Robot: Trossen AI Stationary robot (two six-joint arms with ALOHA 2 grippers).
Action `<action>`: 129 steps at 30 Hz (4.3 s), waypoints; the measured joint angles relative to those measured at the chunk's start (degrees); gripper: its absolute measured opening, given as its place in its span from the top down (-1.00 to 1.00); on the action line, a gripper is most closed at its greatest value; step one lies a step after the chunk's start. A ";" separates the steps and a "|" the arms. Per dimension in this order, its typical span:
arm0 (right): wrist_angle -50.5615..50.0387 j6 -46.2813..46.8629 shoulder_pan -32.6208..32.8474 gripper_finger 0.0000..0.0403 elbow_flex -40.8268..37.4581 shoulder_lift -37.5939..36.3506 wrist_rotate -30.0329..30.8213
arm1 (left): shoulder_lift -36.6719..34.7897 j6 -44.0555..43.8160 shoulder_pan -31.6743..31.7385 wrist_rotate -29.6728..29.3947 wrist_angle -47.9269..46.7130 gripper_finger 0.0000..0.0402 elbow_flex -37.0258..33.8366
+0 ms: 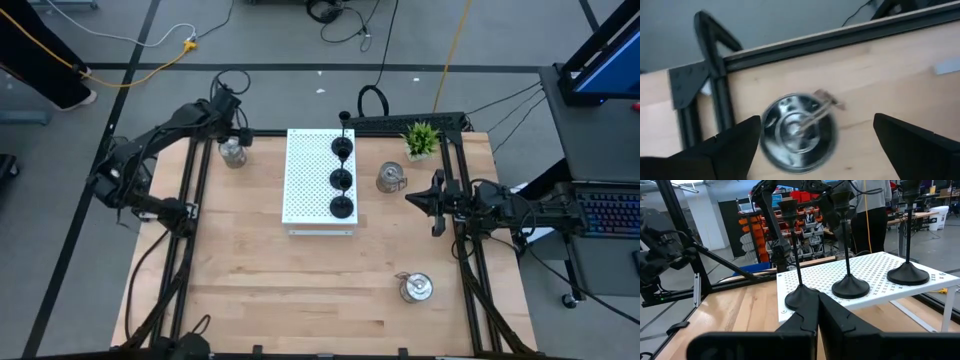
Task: Pick & Place candle stick holders
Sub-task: Put the top left brown scented candle on the shelf
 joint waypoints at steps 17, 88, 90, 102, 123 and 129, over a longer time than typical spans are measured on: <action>-0.04 -0.02 0.02 1.00 0.00 0.00 0.00 | 6.57 0.43 2.08 1.29 -3.08 -0.99 -0.02; -0.52 2.72 0.00 1.00 0.00 0.02 -1.38 | 6.00 -10.15 2.73 -2.58 -8.79 -0.99 -0.04; -0.52 2.74 0.02 1.00 0.00 0.02 -1.92 | 6.05 -11.02 2.73 -1.87 -9.11 -0.99 -0.04; -0.68 4.87 0.00 1.00 0.00 0.02 -4.69 | 6.05 -19.70 1.57 -1.67 -11.37 -0.99 -0.04; -1.03 4.22 0.02 1.00 0.00 0.02 -7.69 | 5.46 -10.08 0.14 5.77 -15.12 -0.99 -0.04; -1.00 4.28 0.02 1.00 0.00 0.02 -7.65 | 2.30 -15.24 -1.26 1.29 -16.31 -0.99 -0.04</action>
